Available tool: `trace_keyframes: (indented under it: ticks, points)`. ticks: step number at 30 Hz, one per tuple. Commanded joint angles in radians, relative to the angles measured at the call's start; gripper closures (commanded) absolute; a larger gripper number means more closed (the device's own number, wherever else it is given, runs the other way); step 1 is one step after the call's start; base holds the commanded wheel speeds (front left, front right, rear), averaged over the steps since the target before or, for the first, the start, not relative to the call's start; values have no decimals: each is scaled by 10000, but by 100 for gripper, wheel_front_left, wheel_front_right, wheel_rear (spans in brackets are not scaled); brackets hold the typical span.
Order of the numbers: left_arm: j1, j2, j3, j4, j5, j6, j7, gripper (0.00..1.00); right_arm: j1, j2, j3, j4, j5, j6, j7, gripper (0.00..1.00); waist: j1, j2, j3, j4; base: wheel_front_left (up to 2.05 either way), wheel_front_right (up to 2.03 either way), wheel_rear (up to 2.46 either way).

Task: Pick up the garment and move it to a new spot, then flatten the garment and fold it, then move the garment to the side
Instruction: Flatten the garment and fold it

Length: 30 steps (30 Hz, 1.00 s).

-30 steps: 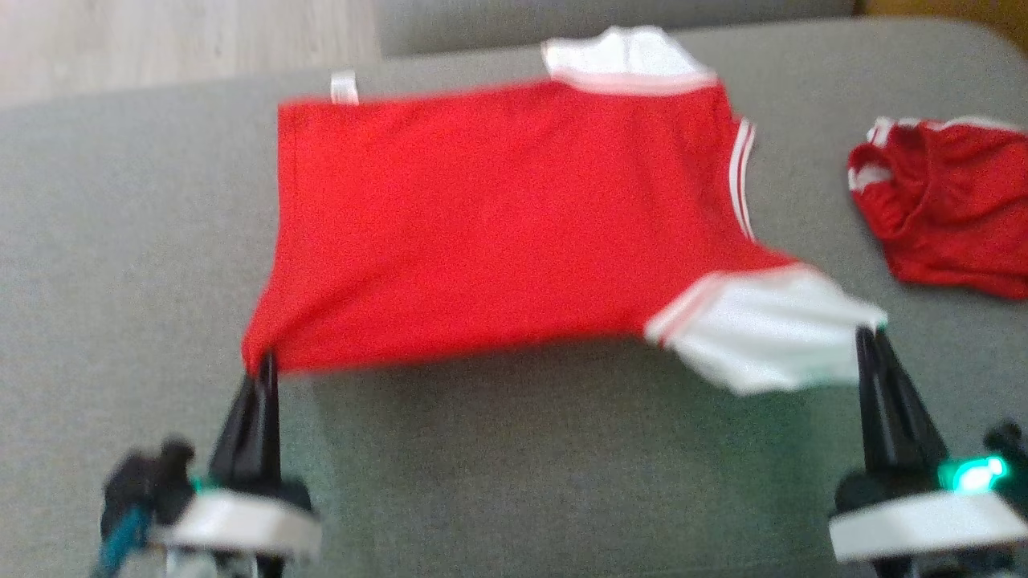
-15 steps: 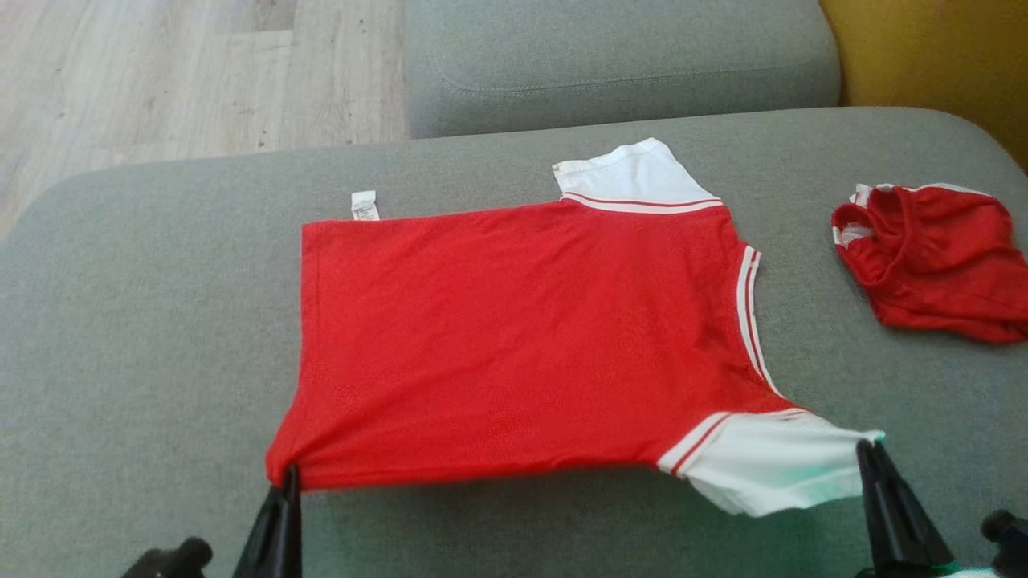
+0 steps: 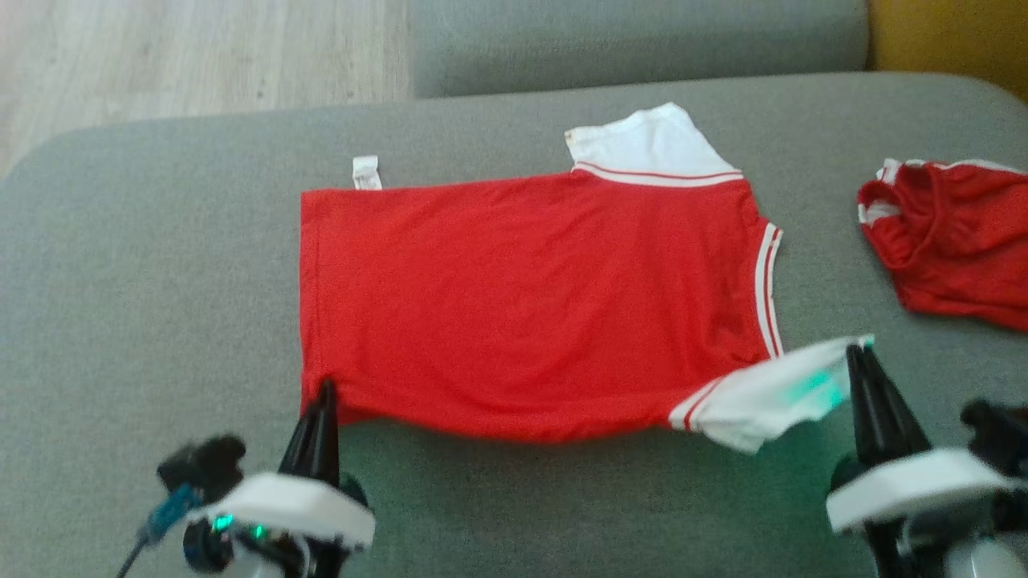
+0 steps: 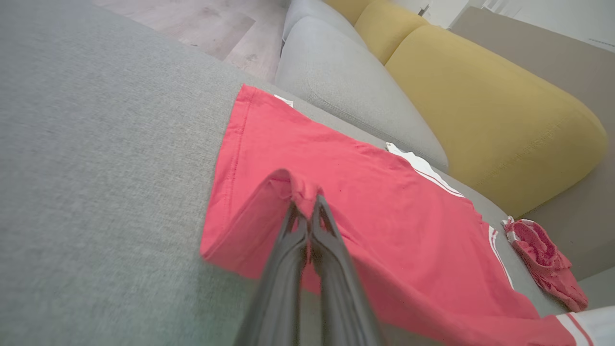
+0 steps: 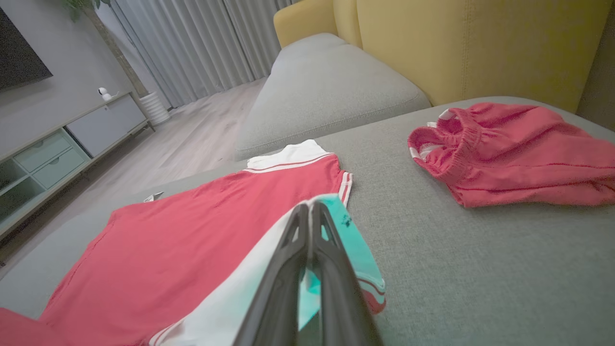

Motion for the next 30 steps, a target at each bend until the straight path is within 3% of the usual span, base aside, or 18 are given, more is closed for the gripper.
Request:
trace_keyframes:
  ticks: [1,7,15,30]
  points:
    - [-957,-88,473,157,-84,28,112,100,-1015,-101,108,65,-1,67,-58,100,-1,-1,249,4,0,0,0]
    - [-2620,-379,557,1787,-24,174,281,100,-3163,-101,-103,1965,-274,67,-134,100,-1,-1,791,-62,0,0,0]
    - [-3702,-320,267,3013,266,317,854,100,-4708,-101,39,3770,-1057,67,45,100,-1,-1,1022,-60,0,0,0]
    - [-4669,-43,4,3713,560,772,1703,100,-6503,-101,173,6381,-1667,67,583,100,-1,-1,1067,-76,0,0,0]
